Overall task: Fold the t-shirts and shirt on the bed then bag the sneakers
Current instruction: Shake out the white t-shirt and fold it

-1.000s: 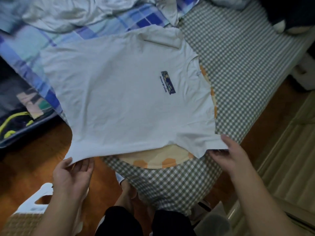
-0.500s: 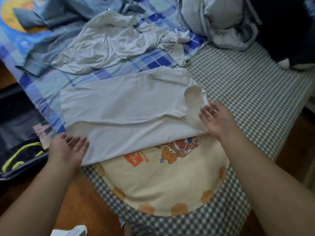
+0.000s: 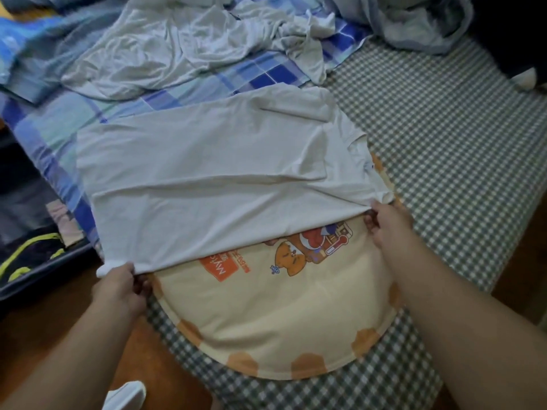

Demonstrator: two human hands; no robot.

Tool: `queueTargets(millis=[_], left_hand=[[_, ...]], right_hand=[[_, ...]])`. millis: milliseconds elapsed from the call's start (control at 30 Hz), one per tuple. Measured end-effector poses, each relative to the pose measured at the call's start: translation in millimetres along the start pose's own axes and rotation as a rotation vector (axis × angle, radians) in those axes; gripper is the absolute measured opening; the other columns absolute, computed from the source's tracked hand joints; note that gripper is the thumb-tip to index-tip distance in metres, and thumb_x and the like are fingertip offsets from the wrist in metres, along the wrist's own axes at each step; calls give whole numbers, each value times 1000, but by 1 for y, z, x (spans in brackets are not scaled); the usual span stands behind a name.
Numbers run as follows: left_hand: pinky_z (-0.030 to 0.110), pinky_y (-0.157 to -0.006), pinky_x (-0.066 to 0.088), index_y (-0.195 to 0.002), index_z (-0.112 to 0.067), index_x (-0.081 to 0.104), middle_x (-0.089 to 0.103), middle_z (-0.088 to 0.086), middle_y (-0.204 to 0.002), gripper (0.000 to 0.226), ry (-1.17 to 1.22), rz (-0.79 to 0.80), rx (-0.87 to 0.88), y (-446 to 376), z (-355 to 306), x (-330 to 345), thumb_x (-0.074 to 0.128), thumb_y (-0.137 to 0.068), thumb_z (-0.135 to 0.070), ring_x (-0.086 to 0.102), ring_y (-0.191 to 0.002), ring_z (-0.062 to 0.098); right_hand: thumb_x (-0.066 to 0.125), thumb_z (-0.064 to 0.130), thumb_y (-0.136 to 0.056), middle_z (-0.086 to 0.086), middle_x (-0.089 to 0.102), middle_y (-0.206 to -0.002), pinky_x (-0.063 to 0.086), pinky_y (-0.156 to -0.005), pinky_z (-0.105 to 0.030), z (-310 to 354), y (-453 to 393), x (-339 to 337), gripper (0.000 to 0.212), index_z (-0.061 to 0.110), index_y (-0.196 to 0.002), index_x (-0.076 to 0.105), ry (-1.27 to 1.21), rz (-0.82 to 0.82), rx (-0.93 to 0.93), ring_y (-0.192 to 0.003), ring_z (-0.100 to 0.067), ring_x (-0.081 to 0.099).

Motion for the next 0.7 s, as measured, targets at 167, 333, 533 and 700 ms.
queueTargets(millis=[167, 333, 533, 700], left_hand=[[15, -35, 37, -102, -20, 55, 50, 1, -72, 18, -8, -44, -27, 40, 19, -33, 44, -102, -6, 41, -43, 7], [16, -68, 45, -92, -30, 50, 52, -4, -93, 25, -262, -299, 116, 100, 45, -86, 67, -83, -15, 52, -79, 6], [46, -103, 40, -136, -13, 52, 56, 13, -124, 50, -918, 242, 1092, 239, 33, 116, 65, -89, -23, 49, -118, 32], [48, -97, 44, -144, -19, 35, 42, 9, -140, 77, -1553, 513, 1367, 285, 111, 307, 58, -88, -67, 41, -127, 32]], right_hand=[[65, 5, -94, -3, 68, -90, 48, -51, -23, 9, 11, -58, 26, 10, -119, 65, 164, -167, -104, -59, -10, 56], [63, 8, -97, -8, 55, -139, 54, -97, -44, -2, 76, -129, 57, 20, -148, 40, 493, -163, -151, -113, -28, 61], [79, 38, -85, 0, 27, -142, 36, -111, -34, -1, 56, -128, 61, 19, -139, 56, 1105, 125, -380, -128, -22, 37], [71, 44, -89, 2, 41, -136, 31, -111, -35, 2, 39, -126, 50, 23, -133, 60, 1343, 185, -580, -129, -19, 29]])
Point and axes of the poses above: each hand's wrist, its own y-axis away from the middle knuckle, its own x-axis out of the palm, z = x × y, the point moved 8 cm from there along -y, towards the middle knuckle
